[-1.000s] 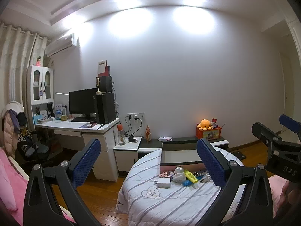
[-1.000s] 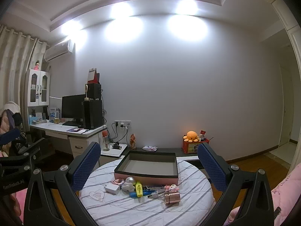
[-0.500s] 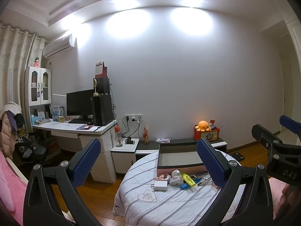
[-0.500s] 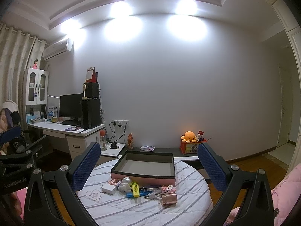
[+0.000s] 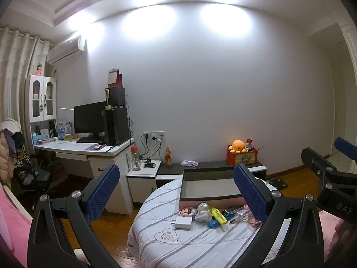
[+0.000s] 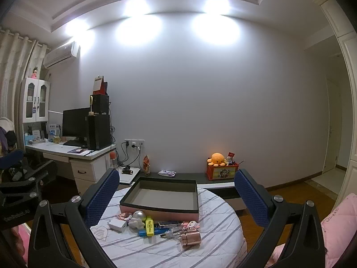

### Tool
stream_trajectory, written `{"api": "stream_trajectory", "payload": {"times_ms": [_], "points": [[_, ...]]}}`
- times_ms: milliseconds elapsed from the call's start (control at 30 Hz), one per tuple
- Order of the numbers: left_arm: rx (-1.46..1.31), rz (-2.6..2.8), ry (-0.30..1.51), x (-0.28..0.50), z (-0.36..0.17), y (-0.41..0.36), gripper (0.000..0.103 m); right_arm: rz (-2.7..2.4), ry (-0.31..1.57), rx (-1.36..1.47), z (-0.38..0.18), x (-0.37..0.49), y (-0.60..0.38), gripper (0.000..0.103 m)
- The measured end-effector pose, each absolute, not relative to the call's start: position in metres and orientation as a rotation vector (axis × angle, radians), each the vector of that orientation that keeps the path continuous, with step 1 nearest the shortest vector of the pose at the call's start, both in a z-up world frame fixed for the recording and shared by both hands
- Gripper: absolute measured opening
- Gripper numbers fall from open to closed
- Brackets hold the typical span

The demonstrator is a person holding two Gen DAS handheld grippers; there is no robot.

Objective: Organize rigid objects

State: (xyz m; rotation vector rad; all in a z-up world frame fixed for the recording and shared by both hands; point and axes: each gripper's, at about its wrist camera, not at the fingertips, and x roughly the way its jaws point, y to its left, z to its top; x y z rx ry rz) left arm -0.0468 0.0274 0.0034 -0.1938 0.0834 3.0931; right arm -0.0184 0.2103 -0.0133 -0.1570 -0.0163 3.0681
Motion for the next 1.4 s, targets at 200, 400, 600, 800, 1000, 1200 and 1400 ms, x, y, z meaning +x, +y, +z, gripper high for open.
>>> {"api": "stream_trajectory", "payload": {"times_ms": [200, 400, 600, 800, 1000, 1200, 1400], "points": [[-0.205, 3.083, 0.098, -0.056, 0.004, 0.030, 0.103, 3.045, -0.039, -0.146, -0.012, -0.026, 0.211, 0.103], [-0.216, 3.088, 0.096, -0.063, 0.006, 0.029, 0.103, 3.037, -0.041, -0.145, -0.011, -0.033, 0.211, 0.103], [-0.212, 3.090, 0.098, -0.068, 0.011, 0.026, 0.103, 3.041, -0.046, -0.146, -0.009, -0.040, 0.208, 0.103], [-0.215, 3.098, 0.099, -0.071, 0.015, 0.024, 0.103, 3.059, -0.059, -0.151, -0.008, -0.048, 0.204, 0.103], [-0.226, 3.100, 0.112, -0.074, 0.018, 0.023, 0.103, 3.065, -0.060, -0.139, -0.004, -0.053, 0.202, 0.103], [-0.181, 3.099, 0.066, -0.071, 0.021, 0.016, 0.103, 3.071, -0.068, -0.141, -0.004, -0.058, 0.199, 0.103], [-0.147, 3.105, 0.029, -0.069, 0.020, 0.011, 0.103, 3.080, -0.079, -0.148, -0.006, -0.060, 0.197, 0.103]]}}
